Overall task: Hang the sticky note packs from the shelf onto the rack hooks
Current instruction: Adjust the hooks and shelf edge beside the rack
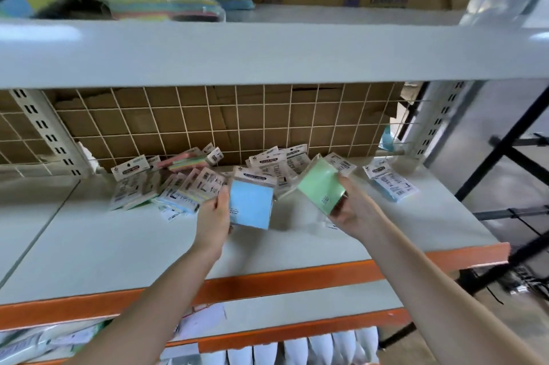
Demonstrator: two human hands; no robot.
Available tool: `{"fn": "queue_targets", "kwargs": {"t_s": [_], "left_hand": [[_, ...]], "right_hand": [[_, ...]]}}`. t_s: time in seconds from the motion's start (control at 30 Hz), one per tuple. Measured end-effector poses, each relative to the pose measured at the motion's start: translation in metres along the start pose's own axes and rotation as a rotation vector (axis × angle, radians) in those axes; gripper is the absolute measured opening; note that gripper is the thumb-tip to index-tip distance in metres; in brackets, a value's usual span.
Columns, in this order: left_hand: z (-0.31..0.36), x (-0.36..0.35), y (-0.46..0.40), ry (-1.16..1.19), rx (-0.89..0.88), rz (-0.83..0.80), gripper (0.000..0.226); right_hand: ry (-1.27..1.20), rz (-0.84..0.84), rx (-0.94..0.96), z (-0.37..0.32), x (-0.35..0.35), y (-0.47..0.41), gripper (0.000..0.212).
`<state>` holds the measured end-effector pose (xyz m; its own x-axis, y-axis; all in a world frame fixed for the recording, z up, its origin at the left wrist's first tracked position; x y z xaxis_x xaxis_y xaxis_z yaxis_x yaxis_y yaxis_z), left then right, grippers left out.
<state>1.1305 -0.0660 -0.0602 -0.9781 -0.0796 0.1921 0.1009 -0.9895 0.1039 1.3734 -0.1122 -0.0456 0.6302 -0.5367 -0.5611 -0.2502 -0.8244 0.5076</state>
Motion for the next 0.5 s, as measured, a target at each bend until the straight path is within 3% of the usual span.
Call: {"fn": "queue_targets", "kwargs": {"t_s": [0.1,0.27,0.33,0.5], "left_hand": [[0.002,-0.019,0.016,0.22,0.126,-0.104,0.034],[0.023,-0.072,0.055,0.219,0.117,-0.36,0.01],[0.033,-0.103,0.079,0.224,0.13,-0.484,0.011],[0.055,-0.184,0.149,0.171,-0.01,-0.674,0.01]], "right_hand": [[0.019,0.002,0.006,-0.008,0.015,0.015,0.022],[-0.116,-0.034,0.061,-0.042,0.059,0.054,0.014],[-0.133,-0.074,0.096,-0.056,0.08,0.075,0.005],[0.108,-0.098,0.291,-0.087,0.149,0.132,0.03]]}}
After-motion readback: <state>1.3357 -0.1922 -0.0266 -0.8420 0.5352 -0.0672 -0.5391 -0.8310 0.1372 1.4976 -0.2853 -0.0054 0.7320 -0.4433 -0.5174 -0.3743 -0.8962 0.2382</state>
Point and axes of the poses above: each hand's wrist, its own y-axis away from the middle knuckle, its own x-axis out of the back of the hand, z = x × y, the point moved 2 cm from there along -y, towards the middle knuckle, and after that the axes turned 2 degrees about -y, right-handed, at the moved point
